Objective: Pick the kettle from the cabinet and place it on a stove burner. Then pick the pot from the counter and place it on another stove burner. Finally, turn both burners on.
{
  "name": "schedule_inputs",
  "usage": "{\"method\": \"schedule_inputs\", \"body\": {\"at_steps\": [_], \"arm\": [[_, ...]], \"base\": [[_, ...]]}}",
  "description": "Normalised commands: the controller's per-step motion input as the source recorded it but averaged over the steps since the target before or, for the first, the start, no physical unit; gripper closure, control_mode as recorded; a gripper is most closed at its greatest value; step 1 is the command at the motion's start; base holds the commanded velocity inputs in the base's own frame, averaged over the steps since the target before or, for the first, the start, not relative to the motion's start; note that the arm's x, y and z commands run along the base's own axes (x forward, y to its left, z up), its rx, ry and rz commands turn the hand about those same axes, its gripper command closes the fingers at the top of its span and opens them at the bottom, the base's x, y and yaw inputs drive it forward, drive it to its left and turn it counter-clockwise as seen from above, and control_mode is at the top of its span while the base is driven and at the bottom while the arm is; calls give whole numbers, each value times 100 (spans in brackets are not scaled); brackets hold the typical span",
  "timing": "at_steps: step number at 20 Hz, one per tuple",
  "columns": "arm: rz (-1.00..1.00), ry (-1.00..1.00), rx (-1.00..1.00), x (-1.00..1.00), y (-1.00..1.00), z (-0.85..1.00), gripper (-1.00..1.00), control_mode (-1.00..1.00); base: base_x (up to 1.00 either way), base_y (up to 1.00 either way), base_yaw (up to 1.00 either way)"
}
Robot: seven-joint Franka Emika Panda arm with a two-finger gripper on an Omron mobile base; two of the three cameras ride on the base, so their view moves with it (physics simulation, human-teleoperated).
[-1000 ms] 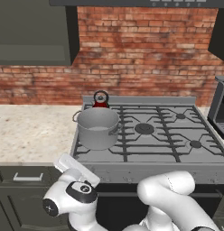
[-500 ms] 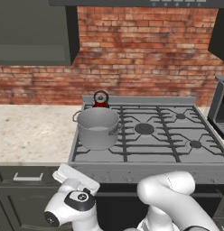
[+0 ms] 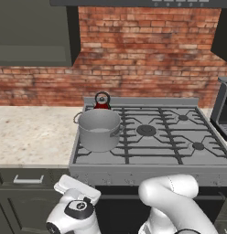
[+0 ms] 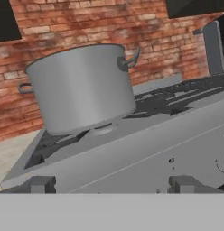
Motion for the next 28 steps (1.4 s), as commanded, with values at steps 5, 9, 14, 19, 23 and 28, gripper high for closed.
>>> {"method": "schedule_inputs", "body": {"at_steps": [5,9,14,19,23,28], "arm": [[0,6,-10,0,0,-38,-100,-100],[0,0,-9,0,-4,-44,-100,-100],[0,0,-7,0,-9,-31,-100,-100],[0,0,-8,0,-16,-19,-100,-100],[0,-3,-9,0,-23,-7,-100,-100],[0,-4,-7,-6,-28,-1,-100,-100]], "base": [[0,0,0],[0,0,0],[0,0,0],[0,0,0],[0,0,0],[0,0,0]]}}
